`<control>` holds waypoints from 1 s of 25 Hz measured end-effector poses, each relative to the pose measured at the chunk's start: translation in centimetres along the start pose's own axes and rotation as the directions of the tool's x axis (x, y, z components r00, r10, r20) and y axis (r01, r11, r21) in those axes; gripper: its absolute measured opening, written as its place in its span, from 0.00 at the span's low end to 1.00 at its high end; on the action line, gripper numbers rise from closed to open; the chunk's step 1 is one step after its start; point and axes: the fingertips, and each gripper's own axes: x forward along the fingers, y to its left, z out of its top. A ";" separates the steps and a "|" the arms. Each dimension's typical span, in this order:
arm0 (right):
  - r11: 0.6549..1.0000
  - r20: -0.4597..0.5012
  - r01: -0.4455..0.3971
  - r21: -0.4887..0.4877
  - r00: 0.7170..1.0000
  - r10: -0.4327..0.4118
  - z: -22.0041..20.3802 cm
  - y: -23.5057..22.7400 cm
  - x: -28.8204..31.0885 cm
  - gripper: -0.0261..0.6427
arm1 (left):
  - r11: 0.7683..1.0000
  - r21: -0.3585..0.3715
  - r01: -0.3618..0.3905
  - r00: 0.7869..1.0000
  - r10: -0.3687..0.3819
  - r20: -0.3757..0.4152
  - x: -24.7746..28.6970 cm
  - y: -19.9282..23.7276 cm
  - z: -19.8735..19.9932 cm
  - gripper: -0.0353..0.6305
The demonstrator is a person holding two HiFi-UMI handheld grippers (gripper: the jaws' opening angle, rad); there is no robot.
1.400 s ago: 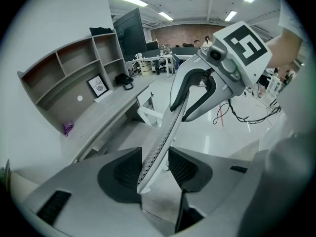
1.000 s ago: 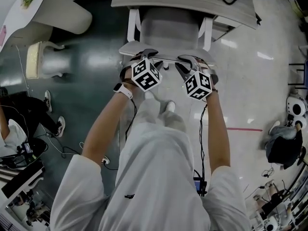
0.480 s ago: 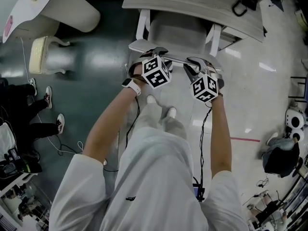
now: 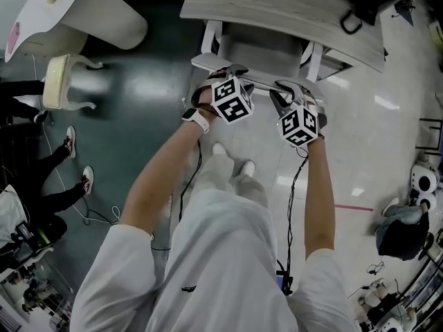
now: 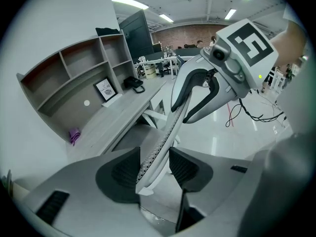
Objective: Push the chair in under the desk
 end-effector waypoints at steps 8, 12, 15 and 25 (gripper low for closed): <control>1.000 -0.029 0.019 0.009 0.999 -0.019 -0.8 -4.1 2.0 0.22 | 1.000 -0.003 -0.011 1.000 0.011 0.005 2.2 3.3 2.0 0.32; 1.000 -0.035 0.029 0.000 0.999 -0.029 -1.0 -6.0 2.8 0.23 | 1.000 -0.005 -0.027 0.999 0.027 0.017 3.0 4.8 2.8 0.32; 0.999 -0.038 0.052 -0.016 0.998 -0.053 -1.2 -7.2 3.3 0.23 | 0.999 -0.009 -0.031 0.999 0.031 0.016 3.6 5.8 3.4 0.32; 0.994 -0.066 0.098 -0.041 0.993 -0.101 -2.5 -11.3 4.9 0.25 | 0.998 -0.015 -0.057 0.997 0.058 0.052 5.5 8.4 6.2 0.32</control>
